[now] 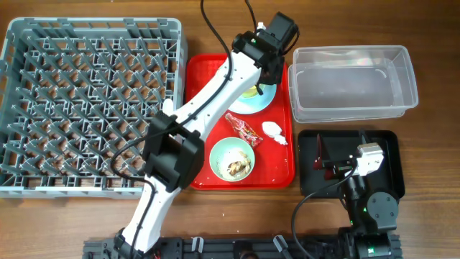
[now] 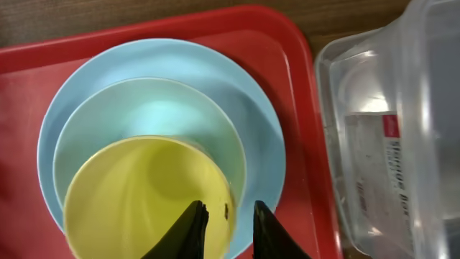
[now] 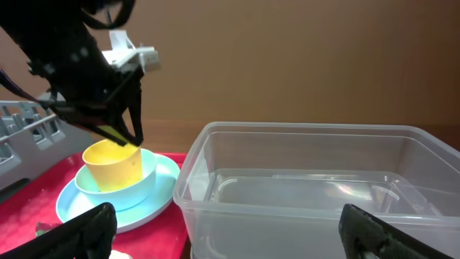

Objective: Sort waste into correct bins and load items into the dishwasher rack
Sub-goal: 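Reach the left gripper to the yellow cup and grasp its rim, then lift the yellow cup and place it in the dish rack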

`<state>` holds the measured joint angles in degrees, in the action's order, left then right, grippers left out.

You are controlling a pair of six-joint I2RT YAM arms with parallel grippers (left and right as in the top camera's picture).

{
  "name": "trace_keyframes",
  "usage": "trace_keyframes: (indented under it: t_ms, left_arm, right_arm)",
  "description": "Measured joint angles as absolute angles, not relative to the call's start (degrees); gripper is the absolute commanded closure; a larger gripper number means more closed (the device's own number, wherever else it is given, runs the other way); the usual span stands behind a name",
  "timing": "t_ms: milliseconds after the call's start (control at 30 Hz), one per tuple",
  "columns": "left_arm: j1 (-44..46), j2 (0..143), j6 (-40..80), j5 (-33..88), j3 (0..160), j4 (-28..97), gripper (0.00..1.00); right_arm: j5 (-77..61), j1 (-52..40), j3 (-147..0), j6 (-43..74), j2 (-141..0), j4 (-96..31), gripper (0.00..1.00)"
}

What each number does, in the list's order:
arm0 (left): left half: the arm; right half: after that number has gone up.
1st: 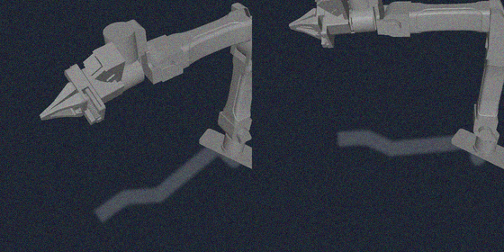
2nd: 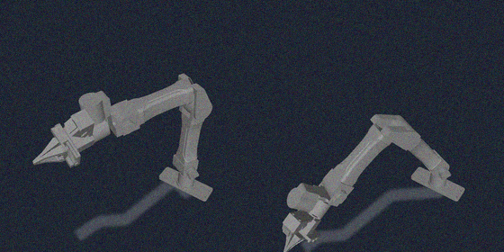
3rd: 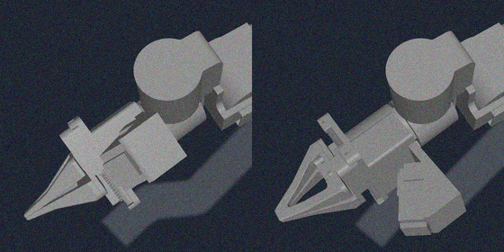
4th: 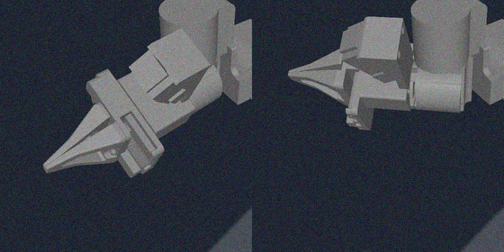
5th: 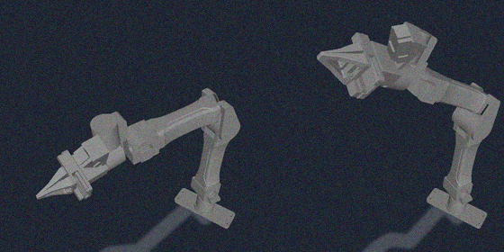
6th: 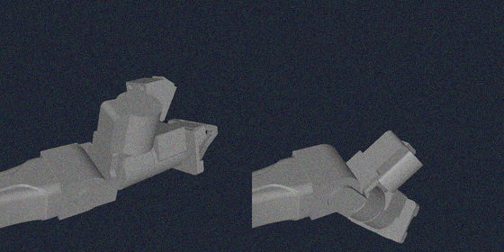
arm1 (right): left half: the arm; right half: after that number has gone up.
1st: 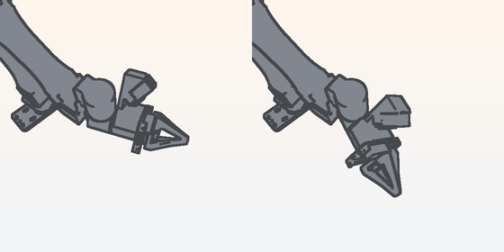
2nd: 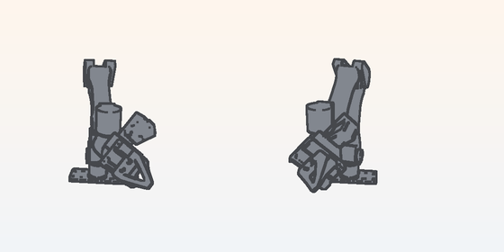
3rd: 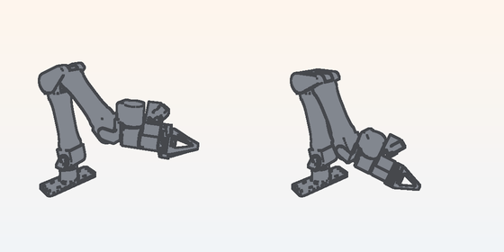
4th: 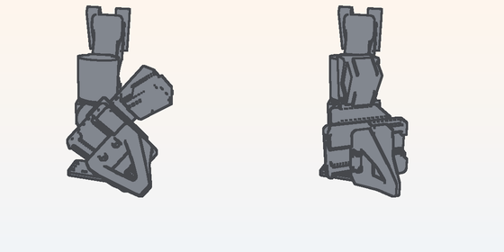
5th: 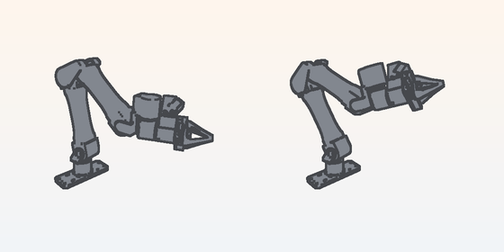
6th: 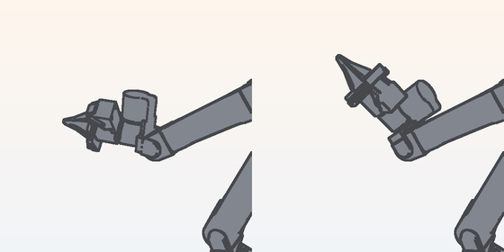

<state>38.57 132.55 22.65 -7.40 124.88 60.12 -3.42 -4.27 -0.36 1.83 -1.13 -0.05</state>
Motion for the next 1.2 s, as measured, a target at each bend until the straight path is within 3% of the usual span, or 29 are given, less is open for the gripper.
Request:
trace_keyframes:
  t_ms: [567, 667, 967, 1067, 1200]
  left_arm:
    - [38.6, 134.2, 22.7, -7.7, 124.1, 60.2, 0.90]
    - [38.6, 134.2, 22.7, -7.7, 123.0, 59.9, 0.96]
    - [37.2, 132.9, 22.6, -9.5, 122.9, 59.9, 0.96]
    - [32.4, 125.1, 22.7, -4.7, 122.8, 61.3, 0.96]
    - [14.7, 111.7, 21.8, 18.3, 123.2, 64.5, 0.96]
  right_arm:
    - [-3.4, -4.3, -0.4, 1.8, -1.1, -0.1, 0.00]
    - [-3.4, -4.3, -0.4, 1.8, -1.1, -0.1, 0.00]
    - [-3.4, -4.3, -0.4, 1.8, -1.1, -0.1, 0.00]
    - [-3.4, -4.3, -0.4, 1.8, -1.1, -0.1, 0.00]
    - [-3.4, -4.3, -0.4, 1.8, -1.1, -0.1, 0.00]
